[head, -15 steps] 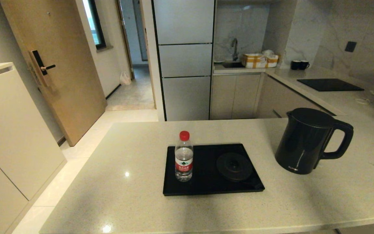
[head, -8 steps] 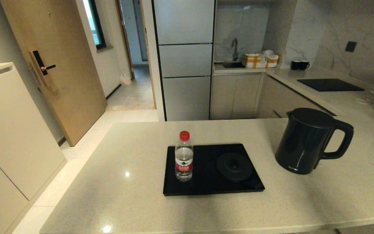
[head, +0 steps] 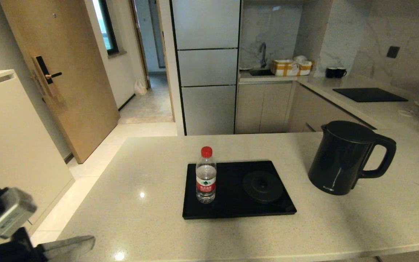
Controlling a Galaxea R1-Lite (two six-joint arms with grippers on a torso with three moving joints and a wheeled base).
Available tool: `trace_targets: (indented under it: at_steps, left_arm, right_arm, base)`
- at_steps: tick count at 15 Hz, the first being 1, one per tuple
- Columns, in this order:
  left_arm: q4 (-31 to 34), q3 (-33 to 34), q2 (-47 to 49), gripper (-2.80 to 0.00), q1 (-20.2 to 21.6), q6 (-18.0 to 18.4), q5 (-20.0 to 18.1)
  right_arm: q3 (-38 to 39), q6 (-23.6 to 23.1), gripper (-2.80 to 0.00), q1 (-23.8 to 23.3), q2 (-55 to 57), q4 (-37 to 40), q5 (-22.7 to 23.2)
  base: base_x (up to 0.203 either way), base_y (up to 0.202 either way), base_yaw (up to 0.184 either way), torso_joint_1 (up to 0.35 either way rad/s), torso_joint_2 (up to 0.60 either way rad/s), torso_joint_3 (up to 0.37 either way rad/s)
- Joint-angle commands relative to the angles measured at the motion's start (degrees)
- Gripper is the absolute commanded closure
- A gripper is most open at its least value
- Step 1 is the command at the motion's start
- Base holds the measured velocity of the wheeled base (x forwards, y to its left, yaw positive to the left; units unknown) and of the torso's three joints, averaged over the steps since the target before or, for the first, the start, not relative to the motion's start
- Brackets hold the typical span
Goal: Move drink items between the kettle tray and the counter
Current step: Pick up the bottled water
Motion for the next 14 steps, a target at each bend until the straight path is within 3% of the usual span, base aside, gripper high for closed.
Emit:
trace_targets:
  at_steps: [1, 4, 5, 7, 8, 9, 10, 12, 13, 14]
  left_arm:
    - [-11.27, 0.91, 19.4, 0.0, -5.8, 0.29, -1.29]
    - [-30.25, 3.56, 32.63, 0.0, -11.07, 0.47, 0.52]
    - [-38.81, 4.69, 38.24, -2.8, -12.27, 0.16, 2.56]
    - [-58.07, 6.69, 49.6, -2.8, -15.04, -1.28, 7.43]
    - [-65.45, 6.64, 54.6, -2.8, -17.07, -3.27, 12.19]
    - [-70.91, 5.6, 60.29, -2.8, -19.69, -5.99, 19.68]
    - [-74.71, 4.49, 64.54, -2.8, -21.71, -8.39, 25.76]
    - [-81.23, 0.64, 67.3, -2.8, -25.26, -12.35, 33.9]
    - [-82.99, -1.05, 66.95, -2.8, -26.25, -13.0, 36.09]
    - [-83.23, -2.18, 66.77, -2.8, -26.27, -11.34, 36.24]
  right_arm:
    - [0.09, -0.04, 0.0, 0.0, 0.07, 0.0, 0.04]
    - [0.09, -0.04, 0.0, 0.0, 0.07, 0.0, 0.04]
    - [0.09, -0.04, 0.0, 0.0, 0.07, 0.0, 0.04]
    - [0.09, -0.04, 0.0, 0.0, 0.07, 0.0, 0.04]
    - [0.09, -0.04, 0.0, 0.0, 0.07, 0.0, 0.04]
    - [0.09, -0.04, 0.0, 0.0, 0.07, 0.0, 0.04]
    - [0.09, -0.04, 0.0, 0.0, 0.07, 0.0, 0.04]
    - [0.09, -0.04, 0.0, 0.0, 0.07, 0.0, 0.04]
    - [0.09, -0.04, 0.0, 0.0, 0.07, 0.0, 0.04]
    - [0.09, -0.04, 0.0, 0.0, 0.07, 0.0, 0.04]
  base:
    - [0.0, 0.0, 0.0, 0.0, 0.0, 0.0]
    - [0.0, 0.0, 0.0, 0.0, 0.0, 0.0]
    - [0.0, 0.0, 0.0, 0.0, 0.0, 0.0]
    - [0.0, 0.0, 0.0, 0.0, 0.0, 0.0]
    - [0.0, 0.0, 0.0, 0.0, 0.0, 0.0]
    - [0.0, 0.0, 0.0, 0.0, 0.0, 0.0]
    - [0.0, 0.0, 0.0, 0.0, 0.0, 0.0]
    - [0.0, 0.0, 0.0, 0.0, 0.0, 0.0]
    - [0.0, 0.0, 0.0, 0.0, 0.0, 0.0]
    - [0.0, 0.0, 0.0, 0.0, 0.0, 0.0]
